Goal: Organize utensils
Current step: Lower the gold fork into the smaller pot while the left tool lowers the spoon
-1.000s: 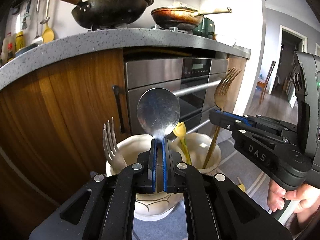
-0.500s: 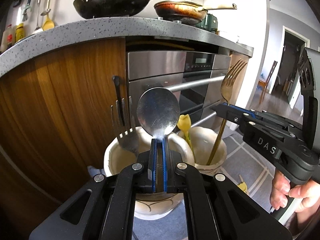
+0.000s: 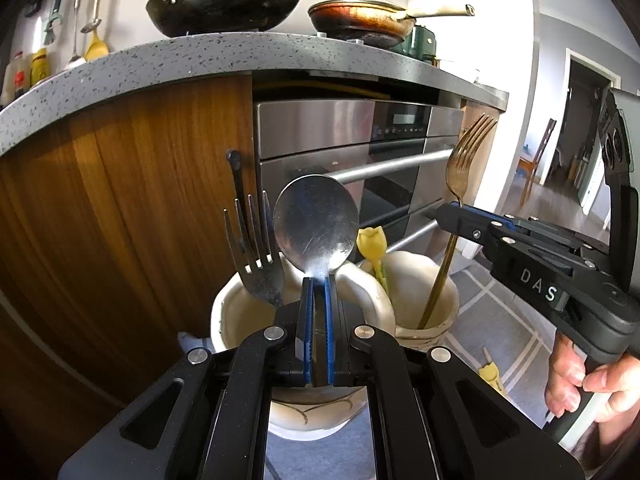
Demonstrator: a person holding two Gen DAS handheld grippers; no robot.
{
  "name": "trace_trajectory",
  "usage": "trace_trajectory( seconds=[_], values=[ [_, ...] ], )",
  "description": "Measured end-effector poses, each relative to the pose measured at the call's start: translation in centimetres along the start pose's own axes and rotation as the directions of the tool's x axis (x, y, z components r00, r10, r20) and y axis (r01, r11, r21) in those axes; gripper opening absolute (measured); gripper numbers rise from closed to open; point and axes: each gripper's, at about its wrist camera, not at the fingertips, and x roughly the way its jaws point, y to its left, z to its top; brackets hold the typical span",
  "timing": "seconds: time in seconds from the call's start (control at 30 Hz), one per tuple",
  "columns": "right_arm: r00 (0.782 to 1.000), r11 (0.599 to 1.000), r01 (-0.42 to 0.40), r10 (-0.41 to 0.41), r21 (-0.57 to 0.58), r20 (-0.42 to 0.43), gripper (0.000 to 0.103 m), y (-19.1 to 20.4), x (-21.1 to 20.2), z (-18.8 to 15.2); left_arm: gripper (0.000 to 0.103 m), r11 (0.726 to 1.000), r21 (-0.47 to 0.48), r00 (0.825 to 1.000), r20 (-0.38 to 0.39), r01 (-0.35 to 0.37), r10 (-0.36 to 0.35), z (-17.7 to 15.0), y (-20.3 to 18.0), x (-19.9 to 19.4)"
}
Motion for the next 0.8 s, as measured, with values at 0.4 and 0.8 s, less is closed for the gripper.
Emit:
trace_trajectory(
  seconds=[0.4, 0.8],
  values=[
    [1.000, 1.000, 0.011, -0.011, 0.023, 0.000, 0.007, -0.6, 0.1, 0.4, 0.006, 1.000, -0.006, 1.000, -0.014, -0.005, 0.005, 0.6, 0.0, 0.6],
    [1.000, 1.000, -0.006, 0.005, 0.012, 0.025, 0.024, -0.5, -1.7, 0.4, 0.019, 1.000, -0.024, 0.999, 0.034, 0.017, -0.016, 0.8, 0.1, -2.3]
  ],
)
